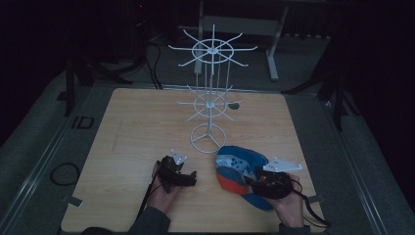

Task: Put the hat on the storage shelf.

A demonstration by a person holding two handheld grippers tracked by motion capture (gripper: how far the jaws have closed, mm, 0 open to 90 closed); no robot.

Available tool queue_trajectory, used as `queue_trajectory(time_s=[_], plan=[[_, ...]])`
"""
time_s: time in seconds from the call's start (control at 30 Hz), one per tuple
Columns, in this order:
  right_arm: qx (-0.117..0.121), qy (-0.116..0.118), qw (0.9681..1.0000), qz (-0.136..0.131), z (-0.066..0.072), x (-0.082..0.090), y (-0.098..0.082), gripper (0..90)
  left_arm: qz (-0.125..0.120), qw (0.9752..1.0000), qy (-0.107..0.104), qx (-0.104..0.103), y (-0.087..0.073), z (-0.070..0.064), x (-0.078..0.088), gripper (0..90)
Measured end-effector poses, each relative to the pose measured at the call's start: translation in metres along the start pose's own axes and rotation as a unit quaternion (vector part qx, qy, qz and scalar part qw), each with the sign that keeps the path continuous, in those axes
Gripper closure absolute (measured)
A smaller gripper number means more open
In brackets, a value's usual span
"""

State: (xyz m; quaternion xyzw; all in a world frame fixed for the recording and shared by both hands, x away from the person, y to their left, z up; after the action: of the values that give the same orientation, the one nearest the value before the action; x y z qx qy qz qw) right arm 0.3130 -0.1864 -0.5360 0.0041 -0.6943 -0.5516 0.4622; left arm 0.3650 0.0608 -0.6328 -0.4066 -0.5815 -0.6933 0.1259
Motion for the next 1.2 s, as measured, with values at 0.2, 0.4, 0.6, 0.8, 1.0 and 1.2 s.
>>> queue_trajectory(time_s=[0.2, 0.4, 0.6, 0.8, 1.0, 1.2], plan=[[0.006, 0.000, 1.0000, 0.007, 0.000, -0.002, -0.001, 41.9, 0.000, 1.0000, 0.000, 0.000, 0.000, 0.000, 0.000, 1.9], [0.015, -0.008, 0.9998, 0.009, -0.004, 0.003, 0.006, 40.6, 0.000, 1.0000, 0.000, 0.000, 0.000, 0.000, 0.000, 1.9], [0.035, -0.020, 0.9989, 0.025, -0.013, 0.001, 0.013, 38.8, 0.000, 1.0000, 0.000, 0.000, 0.000, 0.000, 0.000, 1.9], [0.046, -0.006, 0.9987, 0.019, -0.016, 0.004, 0.029, 37.8, 0.000, 1.0000, 0.000, 0.000, 0.000, 0.000, 0.000, 1.9], [0.060, 0.001, 0.9978, 0.029, -0.020, -0.001, 0.044, 35.1, 0.001, 1.0000, -0.001, -0.001, 0.000, 0.000, 0.000, 1.9], [0.058, 0.000, 0.9975, 0.041, -0.030, -0.009, 0.052, 35.4, 0.001, 1.0000, -0.001, 0.000, 0.000, 0.000, 0.000, 1.9]])
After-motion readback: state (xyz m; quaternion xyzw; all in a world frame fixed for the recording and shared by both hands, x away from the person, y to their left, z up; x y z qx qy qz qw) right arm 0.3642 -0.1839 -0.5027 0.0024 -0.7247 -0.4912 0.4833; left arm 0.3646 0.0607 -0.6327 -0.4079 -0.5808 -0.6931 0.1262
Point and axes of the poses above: each handheld gripper's, and its own axes: x roughly backward along the jaws, y roughly out of its top, z roughly to its left, the point moved 9 cm from there along -x, roughly forward along the jaws, and after that the axes turned 1 degree about -z, right-handed, at the moved point
